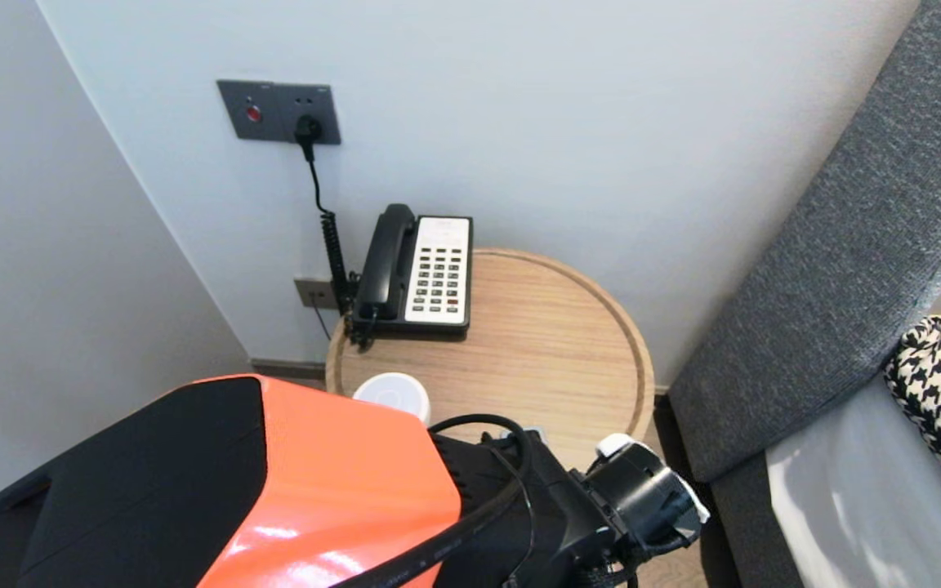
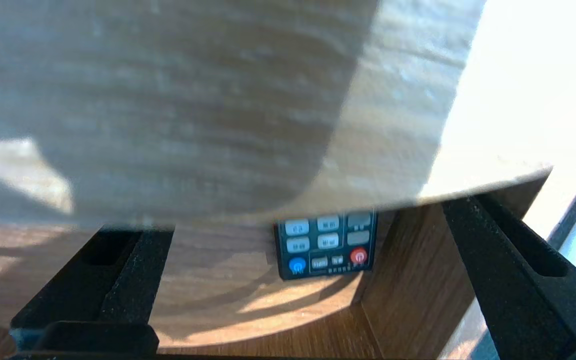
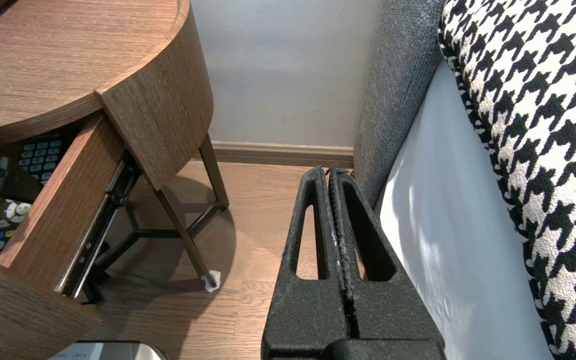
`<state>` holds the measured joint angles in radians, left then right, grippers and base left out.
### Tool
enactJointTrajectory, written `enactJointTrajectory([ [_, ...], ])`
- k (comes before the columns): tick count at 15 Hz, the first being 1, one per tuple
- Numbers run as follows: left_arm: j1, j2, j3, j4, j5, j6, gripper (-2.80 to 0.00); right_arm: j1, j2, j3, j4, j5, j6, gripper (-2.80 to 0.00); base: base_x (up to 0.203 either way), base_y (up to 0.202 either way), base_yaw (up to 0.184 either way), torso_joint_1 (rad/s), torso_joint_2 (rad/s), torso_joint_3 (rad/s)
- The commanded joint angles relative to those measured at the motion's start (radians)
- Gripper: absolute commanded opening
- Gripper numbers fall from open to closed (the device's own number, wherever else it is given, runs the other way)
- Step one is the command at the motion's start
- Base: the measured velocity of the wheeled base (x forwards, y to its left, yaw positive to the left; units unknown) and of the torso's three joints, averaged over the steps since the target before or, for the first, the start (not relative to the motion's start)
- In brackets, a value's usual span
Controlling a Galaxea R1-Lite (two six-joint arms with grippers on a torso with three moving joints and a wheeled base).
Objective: Take the remote control out of the drawer one by one and place them on the table
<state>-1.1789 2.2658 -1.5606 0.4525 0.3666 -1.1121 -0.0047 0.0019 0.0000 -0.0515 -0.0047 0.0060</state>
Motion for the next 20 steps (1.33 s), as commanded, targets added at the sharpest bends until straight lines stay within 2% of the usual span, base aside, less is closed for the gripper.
enactJointTrajectory([
  [1,0.008,0.014,0.005,-0.002,0.003,-0.006,0.0,0.0,0.001,0.025,-0.001,0.0,0.0,-2.8,0.0,0.0,0.0,0.0,0.0,0.0],
  [20,0.027,0.026,0.062,-0.037,-0.012,0.011,0.0,0.0,0.001,0.025,-0.001,0.0,0.0,-2.8,0.0,0.0,0.0,0.0,0.0,0.0],
])
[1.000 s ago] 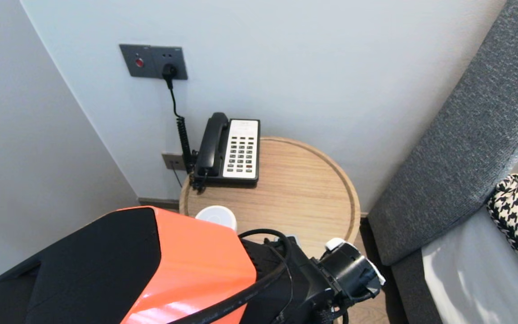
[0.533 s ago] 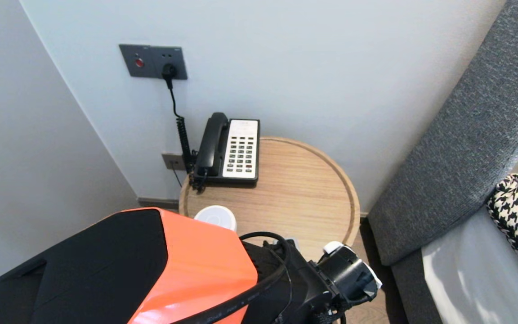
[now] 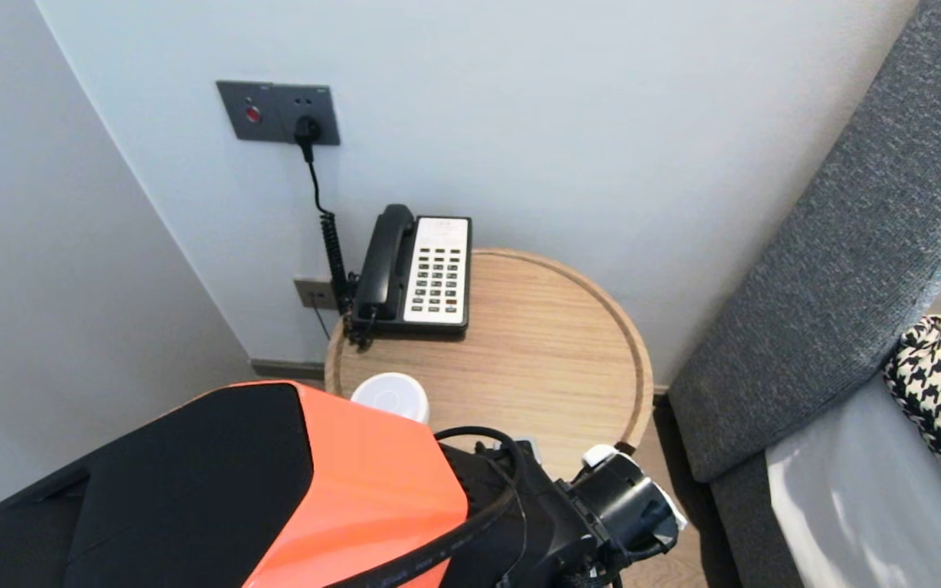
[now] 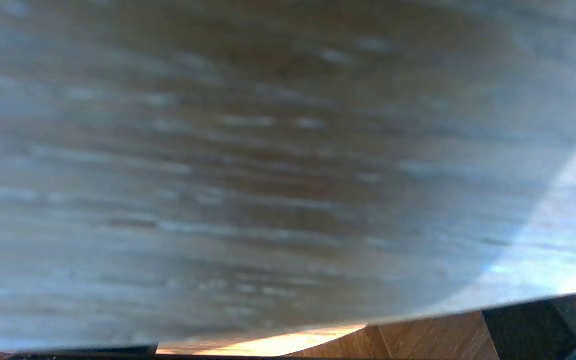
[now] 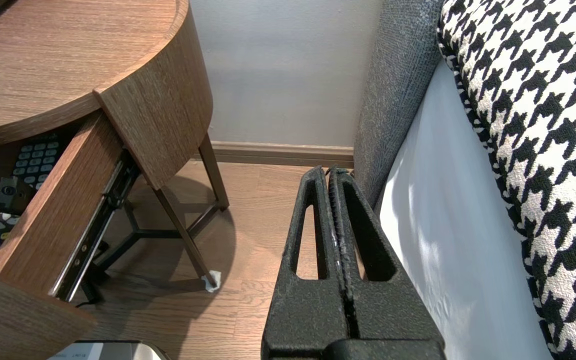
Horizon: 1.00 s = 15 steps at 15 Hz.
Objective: Take the remote control out of the drawer one by one and place them on the table
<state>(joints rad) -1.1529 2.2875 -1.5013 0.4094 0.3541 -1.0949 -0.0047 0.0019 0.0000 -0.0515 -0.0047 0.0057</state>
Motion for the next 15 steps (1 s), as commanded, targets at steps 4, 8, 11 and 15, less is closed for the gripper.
enactJointTrajectory([
  [4,0.002,0.008,0.009,0.003,-0.001,-0.005,0.0,0.0,0.001,0.025,-0.001,0.0,0.0,-2.8,0.0,0.0,0.0,0.0,0.0,0.0],
  [8,0.002,0.007,0.007,0.003,-0.001,-0.003,0.0,0.0,0.001,0.025,-0.001,0.0,0.0,-2.8,0.0,0.0,0.0,0.0,0.0,0.0],
  [11,0.004,0.007,0.015,0.005,-0.003,-0.002,0.0,0.0,0.001,0.025,-0.001,0.0,0.0,-2.8,0.0,0.0,0.0,0.0,0.0,0.0],
  [15,0.008,-0.014,0.061,0.005,-0.002,0.004,0.0,0.0,0.001,0.025,-0.001,0.0,0.0,-2.8,0.0,0.0,0.0,0.0,0.0,0.0],
])
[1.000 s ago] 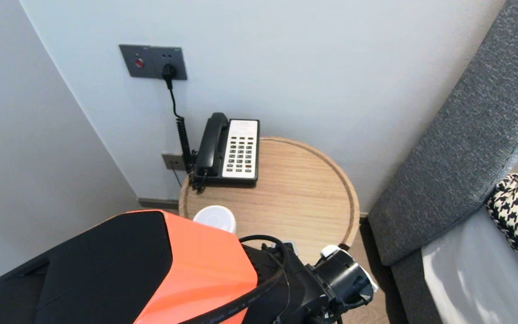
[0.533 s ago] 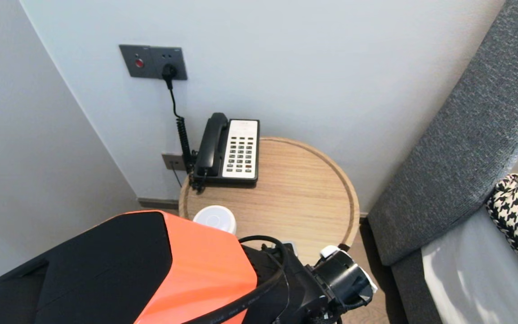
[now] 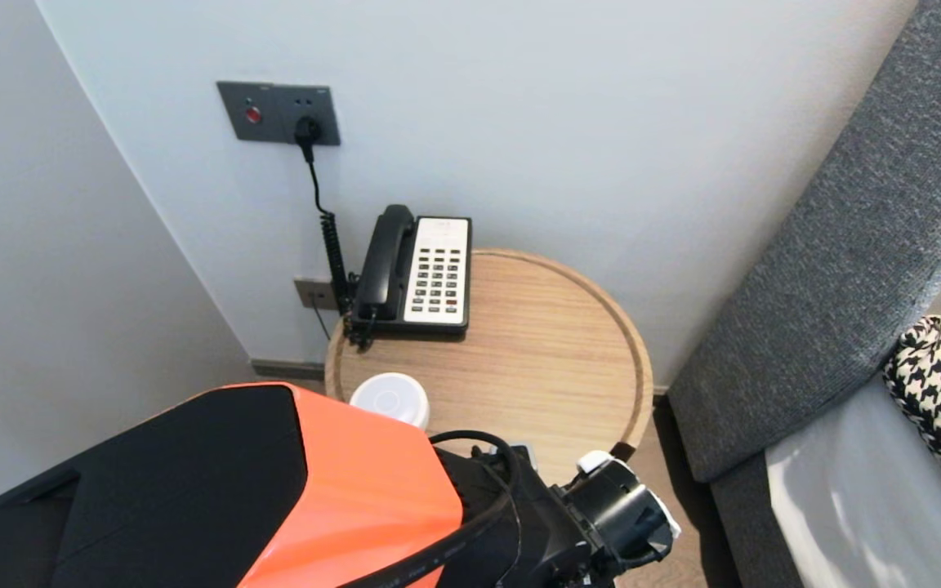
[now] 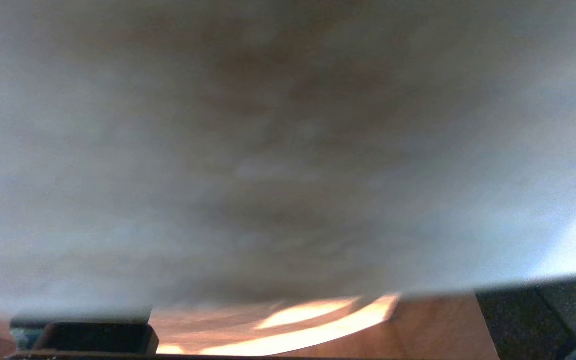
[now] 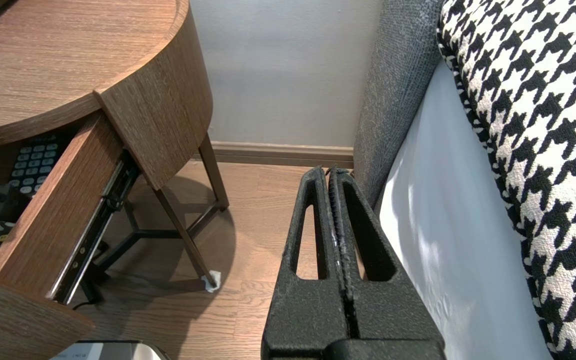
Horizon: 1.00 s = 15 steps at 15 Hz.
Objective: Take the remote control out of the drawer one by one and place them on the table
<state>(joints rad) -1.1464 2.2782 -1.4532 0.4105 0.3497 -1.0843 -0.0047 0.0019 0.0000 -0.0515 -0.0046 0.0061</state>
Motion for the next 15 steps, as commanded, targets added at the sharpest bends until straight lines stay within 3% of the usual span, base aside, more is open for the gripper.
enactJointTrajectory([
  [1,0.006,-0.016,0.032,0.001,0.003,-0.002,0.0,0.0,0.001,0.025,-0.001,0.0,0.0,-2.8,0.0,0.0,0.0,0.0,0.0,0.0],
  [7,0.018,-0.037,0.092,-0.026,0.003,-0.002,0.0,0.0,0.001,0.025,-0.001,0.0,0.0,-2.8,0.0,0.0,0.0,0.0,0.0,0.0],
  [15,0.019,-0.029,0.068,-0.053,0.009,0.022,0.0,0.0,0.001,0.025,-0.001,0.0,0.0,-2.8,0.0,0.0,0.0,0.0,0.0,0.0],
])
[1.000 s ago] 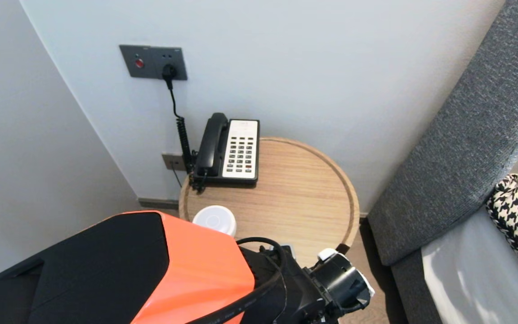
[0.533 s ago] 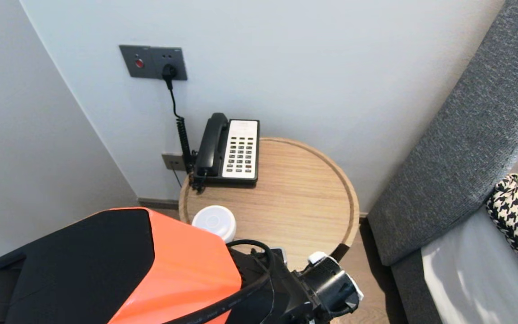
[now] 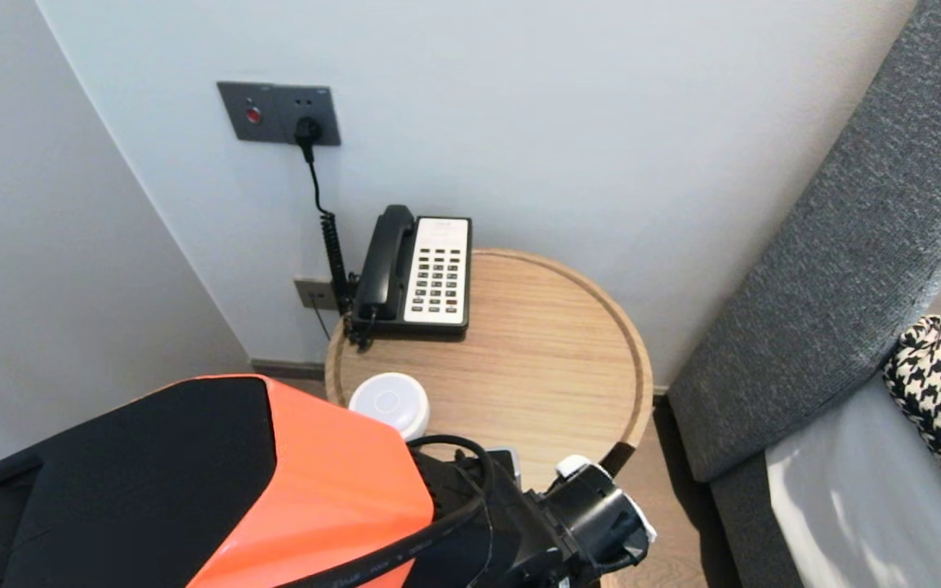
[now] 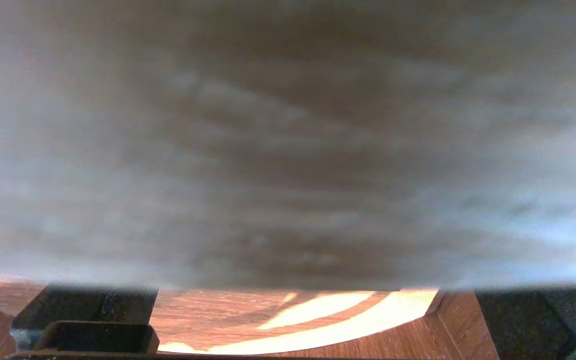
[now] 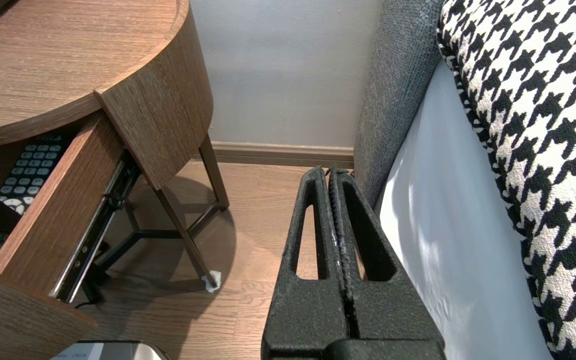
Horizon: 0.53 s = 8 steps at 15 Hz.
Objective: Take the remote control out of the drawer one by one and place them on the table
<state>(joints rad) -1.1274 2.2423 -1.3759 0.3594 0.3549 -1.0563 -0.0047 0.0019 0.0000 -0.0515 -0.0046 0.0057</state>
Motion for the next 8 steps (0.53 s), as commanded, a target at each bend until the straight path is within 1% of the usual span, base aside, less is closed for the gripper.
enactJointTrajectory([
  [1,0.002,0.006,-0.017,-0.003,0.004,-0.001,0.0,0.0,0.001,0.025,-0.001,0.0,0.0,-2.8,0.0,0.0,0.0,0.0,0.0,0.0],
  [8,-0.002,-0.01,-0.029,-0.002,0.01,0.007,0.0,0.0,0.001,0.025,-0.001,0.0,0.0,-2.8,0.0,0.0,0.0,0.0,0.0,0.0],
])
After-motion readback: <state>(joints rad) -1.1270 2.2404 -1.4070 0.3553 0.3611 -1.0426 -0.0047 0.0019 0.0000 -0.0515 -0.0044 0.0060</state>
